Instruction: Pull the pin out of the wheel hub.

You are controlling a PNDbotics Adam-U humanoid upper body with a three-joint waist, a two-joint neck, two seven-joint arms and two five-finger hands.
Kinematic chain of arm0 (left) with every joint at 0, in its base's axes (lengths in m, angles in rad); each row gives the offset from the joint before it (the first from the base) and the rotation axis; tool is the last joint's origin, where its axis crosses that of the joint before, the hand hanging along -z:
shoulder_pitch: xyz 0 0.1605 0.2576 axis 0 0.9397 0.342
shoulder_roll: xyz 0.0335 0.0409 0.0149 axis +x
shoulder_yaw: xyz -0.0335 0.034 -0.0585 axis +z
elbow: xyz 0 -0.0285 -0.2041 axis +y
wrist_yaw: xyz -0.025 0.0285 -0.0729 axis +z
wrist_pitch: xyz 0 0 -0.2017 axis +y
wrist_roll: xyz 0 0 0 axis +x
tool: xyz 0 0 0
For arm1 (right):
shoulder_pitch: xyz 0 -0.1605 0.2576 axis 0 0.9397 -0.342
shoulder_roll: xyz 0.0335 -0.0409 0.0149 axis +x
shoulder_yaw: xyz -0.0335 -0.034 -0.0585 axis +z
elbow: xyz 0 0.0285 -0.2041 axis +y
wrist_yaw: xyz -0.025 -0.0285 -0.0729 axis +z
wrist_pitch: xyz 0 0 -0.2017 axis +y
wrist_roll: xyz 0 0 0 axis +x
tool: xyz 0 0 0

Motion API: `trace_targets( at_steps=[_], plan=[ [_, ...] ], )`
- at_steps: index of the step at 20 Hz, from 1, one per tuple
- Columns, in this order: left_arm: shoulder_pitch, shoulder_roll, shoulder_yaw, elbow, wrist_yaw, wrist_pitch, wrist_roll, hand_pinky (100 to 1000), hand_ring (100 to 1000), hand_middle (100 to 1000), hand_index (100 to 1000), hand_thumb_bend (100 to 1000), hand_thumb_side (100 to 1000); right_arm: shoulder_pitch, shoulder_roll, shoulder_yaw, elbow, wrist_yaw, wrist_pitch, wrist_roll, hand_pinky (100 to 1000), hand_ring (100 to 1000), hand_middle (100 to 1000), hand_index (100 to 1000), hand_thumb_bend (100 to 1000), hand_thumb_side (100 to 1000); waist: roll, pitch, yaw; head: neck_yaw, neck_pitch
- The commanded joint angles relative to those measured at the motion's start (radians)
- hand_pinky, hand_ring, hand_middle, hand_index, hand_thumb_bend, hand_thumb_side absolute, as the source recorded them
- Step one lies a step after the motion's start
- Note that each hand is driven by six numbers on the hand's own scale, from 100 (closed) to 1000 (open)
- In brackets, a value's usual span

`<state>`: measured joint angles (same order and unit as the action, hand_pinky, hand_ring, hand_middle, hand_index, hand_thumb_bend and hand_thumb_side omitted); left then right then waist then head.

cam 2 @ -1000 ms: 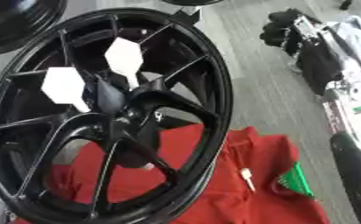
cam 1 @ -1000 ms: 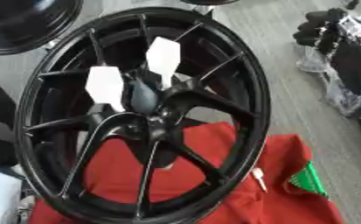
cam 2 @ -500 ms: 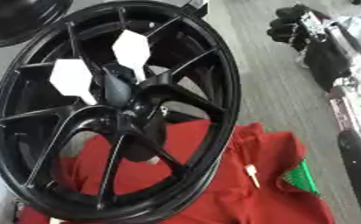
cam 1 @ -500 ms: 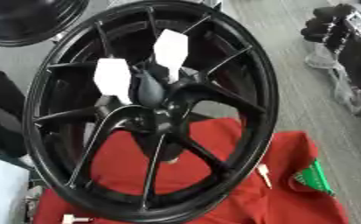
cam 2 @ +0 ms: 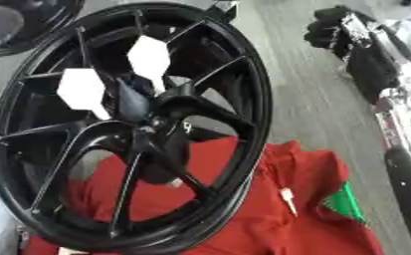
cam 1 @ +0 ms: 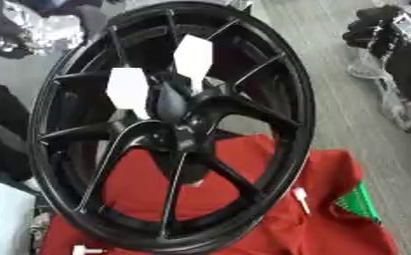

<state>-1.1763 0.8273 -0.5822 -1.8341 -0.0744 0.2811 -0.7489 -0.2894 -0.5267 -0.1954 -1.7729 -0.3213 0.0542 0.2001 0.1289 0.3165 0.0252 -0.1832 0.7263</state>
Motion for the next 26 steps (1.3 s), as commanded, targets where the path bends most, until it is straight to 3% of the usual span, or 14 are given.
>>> trace_targets(
  at_steps=[1, 4, 7, 9, 10, 13, 16, 17, 26],
  plan=[
    [-0.027, -0.012, -0.007, 0.039, -0.025, -0.012, -0.019, 933, 901, 824, 879, 100, 687, -0.007, -0.030, -0.005, -0.010, 0.003, -0.003, 0.003, 843, 737, 656, 758, 100, 730, -0.007, -0.030, 0.000, -0.001, -0.015],
    [-0.028, -0.027, -0.021, 0.074, -0.045, -0.033, -0.037, 949, 912, 825, 881, 100, 680, -0.009, -0.029, -0.003, -0.010, 0.004, -0.002, 0.006, 843, 737, 656, 758, 100, 730, -0.007, -0.031, -0.001, 0.001, -0.019],
    [-0.024, -0.039, -0.031, 0.105, -0.066, -0.061, -0.067, 967, 921, 825, 885, 180, 653, -0.011, -0.028, 0.000, -0.009, 0.005, -0.001, 0.009, 843, 737, 656, 759, 100, 730, -0.007, -0.030, -0.003, 0.001, -0.020],
    [-0.023, -0.048, -0.037, 0.127, -0.080, -0.081, -0.086, 974, 925, 823, 889, 196, 580, -0.012, -0.027, 0.001, -0.009, 0.005, -0.001, 0.011, 843, 737, 656, 759, 100, 730, -0.007, -0.030, -0.004, 0.002, -0.021],
    [-0.022, -0.053, -0.041, 0.139, -0.085, -0.090, -0.096, 986, 932, 825, 899, 216, 430, -0.012, -0.027, 0.002, -0.008, 0.005, -0.001, 0.011, 843, 737, 656, 759, 100, 731, -0.007, -0.030, -0.005, 0.003, -0.021],
    [-0.020, -0.062, -0.044, 0.160, -0.092, -0.119, -0.119, 1000, 949, 827, 920, 280, 303, -0.013, -0.025, 0.002, -0.007, 0.006, 0.000, 0.013, 843, 736, 656, 759, 100, 732, -0.008, -0.028, -0.006, 0.002, -0.022],
    [-0.016, -0.062, -0.039, 0.162, -0.097, -0.148, -0.119, 1000, 956, 822, 925, 310, 485, -0.014, -0.025, 0.004, -0.006, 0.008, 0.001, 0.015, 843, 736, 656, 759, 100, 733, -0.007, -0.028, -0.006, 0.002, -0.020],
    [-0.014, -0.062, -0.039, 0.163, -0.100, -0.155, -0.116, 1000, 954, 818, 921, 326, 502, -0.014, -0.025, 0.004, -0.005, 0.008, 0.001, 0.016, 843, 736, 656, 759, 100, 733, -0.007, -0.028, -0.006, 0.002, -0.020],
    [-0.006, -0.075, -0.042, 0.209, -0.160, -0.159, -0.057, 997, 934, 776, 899, 389, 427, -0.015, -0.025, 0.006, -0.004, 0.010, 0.001, 0.023, 844, 736, 656, 758, 100, 734, -0.008, -0.027, -0.009, 0.003, -0.019]
  ],
)
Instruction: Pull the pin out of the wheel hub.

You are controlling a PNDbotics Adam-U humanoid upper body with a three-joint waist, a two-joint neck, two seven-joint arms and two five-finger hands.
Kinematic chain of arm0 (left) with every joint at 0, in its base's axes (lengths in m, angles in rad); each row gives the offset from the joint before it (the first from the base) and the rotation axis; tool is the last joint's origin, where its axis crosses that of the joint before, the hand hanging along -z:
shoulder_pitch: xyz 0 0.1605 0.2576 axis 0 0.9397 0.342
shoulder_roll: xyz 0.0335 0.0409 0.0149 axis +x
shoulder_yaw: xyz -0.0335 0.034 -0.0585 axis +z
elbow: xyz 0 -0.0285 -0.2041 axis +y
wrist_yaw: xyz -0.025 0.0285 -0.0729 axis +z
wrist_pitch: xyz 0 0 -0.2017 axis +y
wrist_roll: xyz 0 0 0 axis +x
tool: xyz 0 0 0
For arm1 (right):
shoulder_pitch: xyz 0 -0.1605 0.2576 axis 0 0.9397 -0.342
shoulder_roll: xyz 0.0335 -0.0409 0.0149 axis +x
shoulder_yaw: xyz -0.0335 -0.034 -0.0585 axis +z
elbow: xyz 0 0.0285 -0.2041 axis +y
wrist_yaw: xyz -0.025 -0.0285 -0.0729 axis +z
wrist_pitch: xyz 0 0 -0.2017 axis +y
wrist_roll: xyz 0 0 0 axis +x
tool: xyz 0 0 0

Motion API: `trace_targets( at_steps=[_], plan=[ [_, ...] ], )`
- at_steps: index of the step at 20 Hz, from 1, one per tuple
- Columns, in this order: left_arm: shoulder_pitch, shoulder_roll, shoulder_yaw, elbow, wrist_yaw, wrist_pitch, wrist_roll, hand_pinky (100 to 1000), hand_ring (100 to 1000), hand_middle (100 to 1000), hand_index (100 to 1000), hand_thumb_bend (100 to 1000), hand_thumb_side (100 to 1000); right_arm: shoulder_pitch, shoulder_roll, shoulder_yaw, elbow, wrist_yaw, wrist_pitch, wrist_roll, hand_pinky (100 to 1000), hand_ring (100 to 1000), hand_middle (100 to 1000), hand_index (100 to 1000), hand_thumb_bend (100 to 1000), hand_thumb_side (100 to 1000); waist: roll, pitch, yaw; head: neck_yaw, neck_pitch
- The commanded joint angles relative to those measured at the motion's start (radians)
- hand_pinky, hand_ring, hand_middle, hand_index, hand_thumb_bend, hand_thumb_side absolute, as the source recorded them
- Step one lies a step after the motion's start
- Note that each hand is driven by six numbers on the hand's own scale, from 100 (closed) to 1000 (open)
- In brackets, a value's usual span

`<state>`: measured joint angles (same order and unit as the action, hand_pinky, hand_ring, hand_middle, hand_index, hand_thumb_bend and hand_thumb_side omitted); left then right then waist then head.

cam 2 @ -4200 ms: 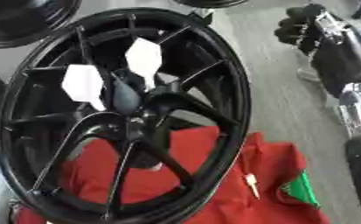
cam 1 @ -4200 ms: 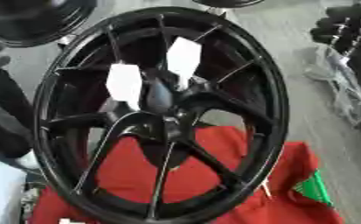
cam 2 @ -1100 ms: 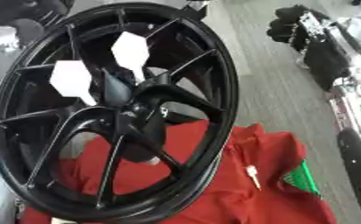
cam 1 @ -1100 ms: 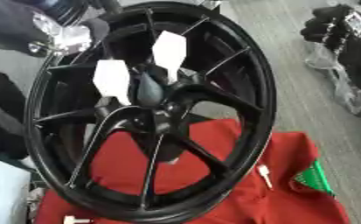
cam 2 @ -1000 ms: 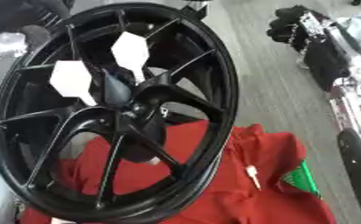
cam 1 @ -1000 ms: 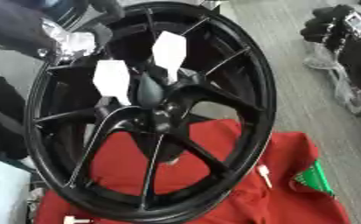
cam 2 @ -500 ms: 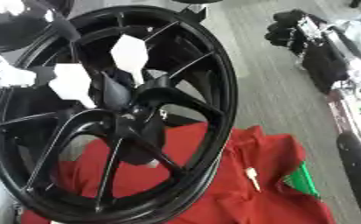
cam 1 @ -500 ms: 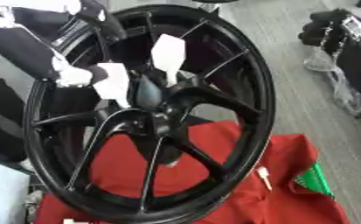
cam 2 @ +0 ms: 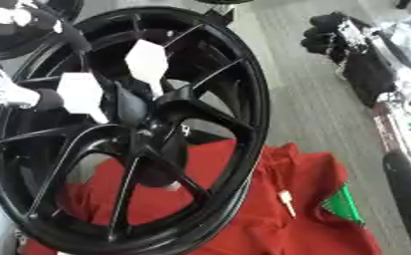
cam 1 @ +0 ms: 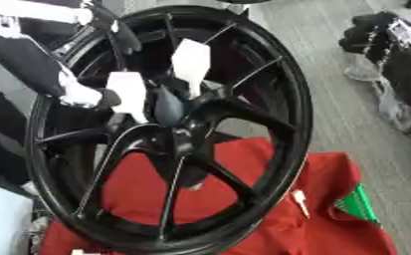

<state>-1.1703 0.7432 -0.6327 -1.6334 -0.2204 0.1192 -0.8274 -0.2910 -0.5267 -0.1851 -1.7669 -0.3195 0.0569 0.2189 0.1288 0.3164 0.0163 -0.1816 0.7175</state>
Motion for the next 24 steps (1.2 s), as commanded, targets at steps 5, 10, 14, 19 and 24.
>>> trace_targets(
  at_steps=[5, 10, 14, 19, 24],
  plan=[
    [-0.008, 0.000, -0.005, 0.028, -0.031, 0.006, 0.041, 1000, 938, 783, 901, 420, 446, -0.014, -0.025, -0.004, -0.008, 0.008, -0.002, 0.005, 844, 736, 657, 758, 100, 736, -0.007, -0.026, -0.002, 0.002, -0.008],
    [-0.005, -0.012, -0.015, 0.047, -0.041, 0.005, 0.027, 1000, 940, 787, 906, 419, 463, -0.016, -0.024, -0.004, -0.007, 0.010, -0.002, 0.006, 844, 736, 657, 759, 100, 736, -0.008, -0.024, -0.005, 0.002, -0.007],
    [-0.003, -0.017, -0.018, 0.056, -0.045, 0.001, 0.015, 1000, 943, 792, 909, 415, 485, -0.017, -0.024, -0.004, -0.007, 0.009, -0.001, 0.006, 844, 736, 657, 759, 100, 736, -0.007, -0.023, -0.006, 0.001, -0.007],
    [-0.001, -0.016, -0.016, 0.057, -0.043, 0.001, 0.009, 1000, 942, 793, 909, 409, 494, -0.018, -0.024, -0.004, -0.007, 0.008, -0.001, 0.006, 844, 736, 658, 759, 100, 735, -0.006, -0.023, -0.008, 0.001, -0.011],
    [0.001, -0.017, -0.017, 0.056, -0.044, -0.003, 0.001, 1000, 941, 792, 897, 407, 485, -0.020, -0.024, -0.003, -0.006, 0.008, 0.001, 0.008, 844, 736, 658, 759, 100, 735, -0.005, -0.025, -0.010, 0.002, -0.015]
  ],
)
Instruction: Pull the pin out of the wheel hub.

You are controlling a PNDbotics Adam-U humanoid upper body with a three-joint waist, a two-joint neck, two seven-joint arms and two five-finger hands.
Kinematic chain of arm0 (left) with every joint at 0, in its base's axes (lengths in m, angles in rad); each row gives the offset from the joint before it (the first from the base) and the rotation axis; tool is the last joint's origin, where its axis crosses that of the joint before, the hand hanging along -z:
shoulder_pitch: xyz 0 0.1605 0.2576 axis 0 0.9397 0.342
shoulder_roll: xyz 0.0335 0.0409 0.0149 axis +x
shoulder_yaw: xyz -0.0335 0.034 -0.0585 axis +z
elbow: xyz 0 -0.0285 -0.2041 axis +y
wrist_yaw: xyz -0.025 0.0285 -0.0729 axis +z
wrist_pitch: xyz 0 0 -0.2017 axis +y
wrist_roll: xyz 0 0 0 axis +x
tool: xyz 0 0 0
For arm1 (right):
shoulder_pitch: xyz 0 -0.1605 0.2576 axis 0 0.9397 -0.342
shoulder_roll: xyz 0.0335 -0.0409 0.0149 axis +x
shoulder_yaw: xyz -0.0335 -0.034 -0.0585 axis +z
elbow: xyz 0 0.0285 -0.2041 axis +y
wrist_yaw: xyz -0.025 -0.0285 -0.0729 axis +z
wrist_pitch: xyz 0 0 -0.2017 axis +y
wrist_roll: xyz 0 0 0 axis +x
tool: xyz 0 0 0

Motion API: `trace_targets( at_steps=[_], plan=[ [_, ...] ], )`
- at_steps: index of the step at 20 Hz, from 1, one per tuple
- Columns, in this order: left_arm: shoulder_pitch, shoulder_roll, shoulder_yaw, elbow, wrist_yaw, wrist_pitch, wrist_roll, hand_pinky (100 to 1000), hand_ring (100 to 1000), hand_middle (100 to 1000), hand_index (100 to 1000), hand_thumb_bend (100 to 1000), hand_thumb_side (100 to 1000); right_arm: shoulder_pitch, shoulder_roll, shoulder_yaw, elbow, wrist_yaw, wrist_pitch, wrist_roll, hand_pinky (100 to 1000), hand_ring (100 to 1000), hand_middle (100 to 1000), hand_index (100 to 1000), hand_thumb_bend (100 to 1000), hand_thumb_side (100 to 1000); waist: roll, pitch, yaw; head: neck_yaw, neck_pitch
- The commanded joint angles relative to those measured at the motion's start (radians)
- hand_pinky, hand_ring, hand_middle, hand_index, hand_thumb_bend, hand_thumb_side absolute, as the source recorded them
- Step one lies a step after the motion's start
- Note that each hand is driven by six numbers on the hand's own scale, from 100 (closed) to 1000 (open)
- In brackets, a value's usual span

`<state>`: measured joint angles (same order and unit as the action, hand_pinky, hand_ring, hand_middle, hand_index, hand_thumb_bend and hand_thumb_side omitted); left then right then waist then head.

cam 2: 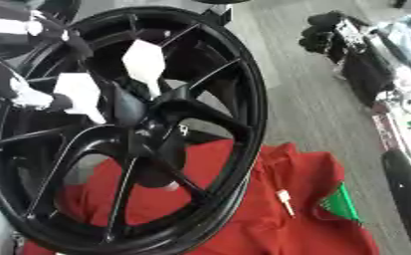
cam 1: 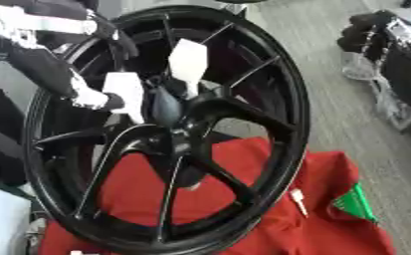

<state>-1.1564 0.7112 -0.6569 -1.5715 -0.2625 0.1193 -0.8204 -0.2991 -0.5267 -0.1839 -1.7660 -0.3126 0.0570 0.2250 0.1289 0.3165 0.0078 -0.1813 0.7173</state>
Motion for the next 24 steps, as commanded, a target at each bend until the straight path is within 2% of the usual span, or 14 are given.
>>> trace_targets(
  at_steps=[1, 10, 16, 22, 24],
  plan=[
    [-0.012, 0.014, 0.006, -0.007, -0.001, -0.005, -0.008, 1000, 941, 790, 893, 408, 479, -0.012, -0.024, -0.004, -0.006, 0.001, 0.001, 0.002, 845, 736, 658, 759, 100, 735, -0.005, -0.025, -0.002, 0.001, -0.015],
    [-0.012, 0.001, -0.005, -0.006, -0.026, -0.030, -0.023, 977, 906, 773, 865, 415, 399, -0.014, -0.023, -0.004, -0.004, 0.000, 0.004, 0.003, 845, 736, 658, 759, 100, 737, -0.004, -0.024, -0.004, 0.001, -0.016],
    [-0.019, -0.026, -0.022, 0.018, -0.070, -0.015, -0.003, 957, 893, 756, 840, 395, 349, -0.015, -0.023, -0.002, -0.003, -0.002, 0.005, 0.005, 845, 736, 658, 759, 100, 736, -0.003, -0.025, -0.006, 0.001, -0.016],
    [-0.019, -0.040, -0.027, 0.033, -0.068, 0.011, 0.015, 936, 870, 716, 798, 268, 264, -0.017, -0.023, 0.000, -0.003, -0.002, 0.007, 0.008, 845, 736, 658, 760, 100, 737, -0.002, -0.025, -0.007, 0.003, -0.016],
    [-0.018, -0.040, -0.025, 0.033, -0.053, 0.025, 0.015, 926, 853, 690, 748, 221, 198, -0.017, -0.023, 0.000, -0.002, -0.001, 0.007, 0.009, 845, 736, 658, 760, 100, 738, -0.002, -0.025, -0.007, 0.004, -0.016]
  ],
)
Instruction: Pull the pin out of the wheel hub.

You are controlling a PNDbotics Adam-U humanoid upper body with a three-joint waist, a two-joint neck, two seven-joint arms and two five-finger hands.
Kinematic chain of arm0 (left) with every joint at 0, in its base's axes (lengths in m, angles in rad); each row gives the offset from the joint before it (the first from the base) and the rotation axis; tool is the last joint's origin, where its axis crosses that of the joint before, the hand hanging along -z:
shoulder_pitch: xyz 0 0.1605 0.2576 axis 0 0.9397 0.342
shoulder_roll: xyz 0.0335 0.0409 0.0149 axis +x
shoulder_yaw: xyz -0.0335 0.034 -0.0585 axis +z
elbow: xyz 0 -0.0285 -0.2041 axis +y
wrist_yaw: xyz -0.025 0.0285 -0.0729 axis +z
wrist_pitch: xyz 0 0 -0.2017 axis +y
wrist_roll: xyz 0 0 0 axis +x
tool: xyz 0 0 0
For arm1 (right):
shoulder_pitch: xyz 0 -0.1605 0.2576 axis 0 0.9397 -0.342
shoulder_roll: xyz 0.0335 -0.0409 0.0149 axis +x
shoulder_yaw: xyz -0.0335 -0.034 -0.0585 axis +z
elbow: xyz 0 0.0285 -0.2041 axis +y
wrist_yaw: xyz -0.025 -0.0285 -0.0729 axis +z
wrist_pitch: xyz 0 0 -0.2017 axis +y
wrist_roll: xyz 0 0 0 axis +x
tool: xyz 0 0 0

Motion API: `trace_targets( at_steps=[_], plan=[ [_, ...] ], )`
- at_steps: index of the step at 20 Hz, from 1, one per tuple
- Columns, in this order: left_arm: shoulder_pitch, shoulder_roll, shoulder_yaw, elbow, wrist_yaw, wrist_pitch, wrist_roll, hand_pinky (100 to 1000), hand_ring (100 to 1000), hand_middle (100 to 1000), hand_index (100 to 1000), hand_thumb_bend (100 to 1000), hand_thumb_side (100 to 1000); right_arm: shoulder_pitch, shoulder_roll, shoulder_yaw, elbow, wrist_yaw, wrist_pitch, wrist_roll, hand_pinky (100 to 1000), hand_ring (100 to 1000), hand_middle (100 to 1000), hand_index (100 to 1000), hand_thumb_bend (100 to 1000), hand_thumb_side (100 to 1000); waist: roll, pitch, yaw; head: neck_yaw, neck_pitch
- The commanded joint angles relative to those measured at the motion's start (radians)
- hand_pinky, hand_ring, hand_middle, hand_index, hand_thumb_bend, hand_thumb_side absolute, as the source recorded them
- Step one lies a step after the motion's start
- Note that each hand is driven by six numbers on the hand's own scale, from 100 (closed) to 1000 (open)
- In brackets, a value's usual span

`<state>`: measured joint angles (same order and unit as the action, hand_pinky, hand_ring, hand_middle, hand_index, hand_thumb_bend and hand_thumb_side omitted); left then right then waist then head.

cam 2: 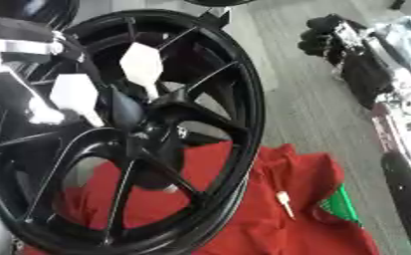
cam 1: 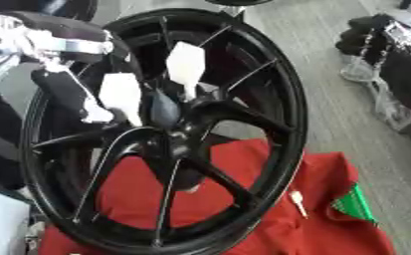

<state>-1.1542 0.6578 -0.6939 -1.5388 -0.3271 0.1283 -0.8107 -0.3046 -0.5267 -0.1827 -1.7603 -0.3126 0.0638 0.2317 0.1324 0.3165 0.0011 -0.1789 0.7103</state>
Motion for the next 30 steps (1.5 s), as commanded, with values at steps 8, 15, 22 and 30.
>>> trace_targets(
  at_steps=[8, 15, 22, 30],
  plan=[
    [-0.006, 0.053, 0.039, -0.051, 0.050, 0.069, -0.002, 870, 771, 575, 520, 100, 205, -0.011, -0.024, -0.001, -0.004, 0.003, 0.003, 0.002, 846, 737, 659, 760, 100, 741, -0.004, -0.025, 0.002, 0.003, -0.008],
    [0.006, 0.108, 0.110, -0.115, 0.065, 0.074, 0.047, 861, 760, 561, 406, 100, 213, -0.009, -0.025, -0.001, -0.003, 0.005, 0.004, 0.001, 846, 737, 659, 760, 100, 741, -0.003, -0.026, 0.006, 0.002, -0.007],
    [0.066, 0.218, 0.287, -0.198, 0.140, 0.050, 0.168, 860, 749, 558, 393, 100, 210, -0.005, -0.028, -0.008, -0.005, 0.003, 0.003, -0.006, 846, 737, 660, 760, 100, 739, 0.000, -0.025, 0.015, -0.006, -0.004],
    [0.341, 0.390, 0.527, -0.202, 0.211, 0.030, 0.316, 863, 744, 555, 399, 100, 248, -0.003, -0.030, -0.022, -0.008, 0.000, 0.001, -0.017, 847, 738, 660, 761, 100, 736, -0.001, -0.018, 0.027, -0.016, -0.001]
  ],
)
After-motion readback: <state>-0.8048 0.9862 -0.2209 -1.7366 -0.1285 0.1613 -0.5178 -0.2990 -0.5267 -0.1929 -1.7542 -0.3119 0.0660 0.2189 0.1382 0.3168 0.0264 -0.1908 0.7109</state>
